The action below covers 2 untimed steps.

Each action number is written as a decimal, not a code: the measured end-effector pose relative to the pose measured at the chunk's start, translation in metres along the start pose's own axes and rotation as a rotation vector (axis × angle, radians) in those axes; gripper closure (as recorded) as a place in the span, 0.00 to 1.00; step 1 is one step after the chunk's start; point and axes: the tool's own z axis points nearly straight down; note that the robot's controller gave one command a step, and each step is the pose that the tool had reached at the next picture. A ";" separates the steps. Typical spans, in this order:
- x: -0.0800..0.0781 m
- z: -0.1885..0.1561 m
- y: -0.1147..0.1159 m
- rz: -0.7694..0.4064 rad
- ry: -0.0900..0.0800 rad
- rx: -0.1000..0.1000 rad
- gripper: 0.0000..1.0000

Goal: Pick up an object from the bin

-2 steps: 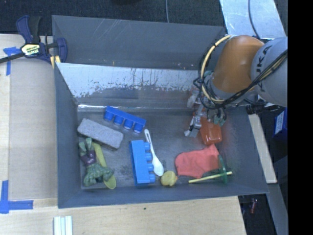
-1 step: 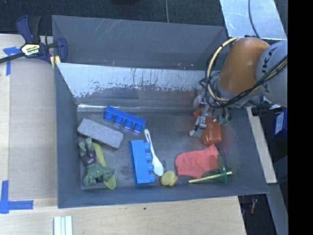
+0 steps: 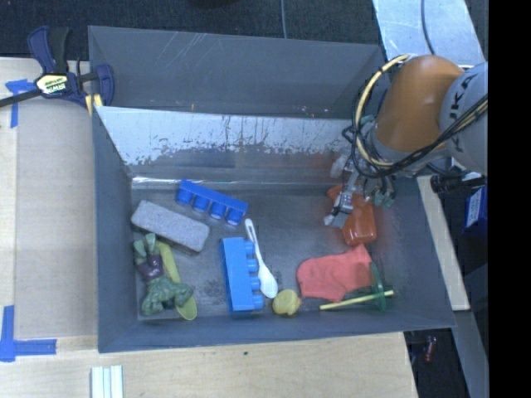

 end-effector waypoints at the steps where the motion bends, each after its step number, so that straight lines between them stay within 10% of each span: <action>1: -0.009 -0.024 -0.021 0.000 -0.004 0.001 0.00; 2: 0.001 -0.001 -0.022 -0.049 -0.004 -0.001 0.00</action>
Offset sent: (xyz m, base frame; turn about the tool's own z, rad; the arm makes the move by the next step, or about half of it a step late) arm -0.0102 -0.0206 -0.0034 -0.0548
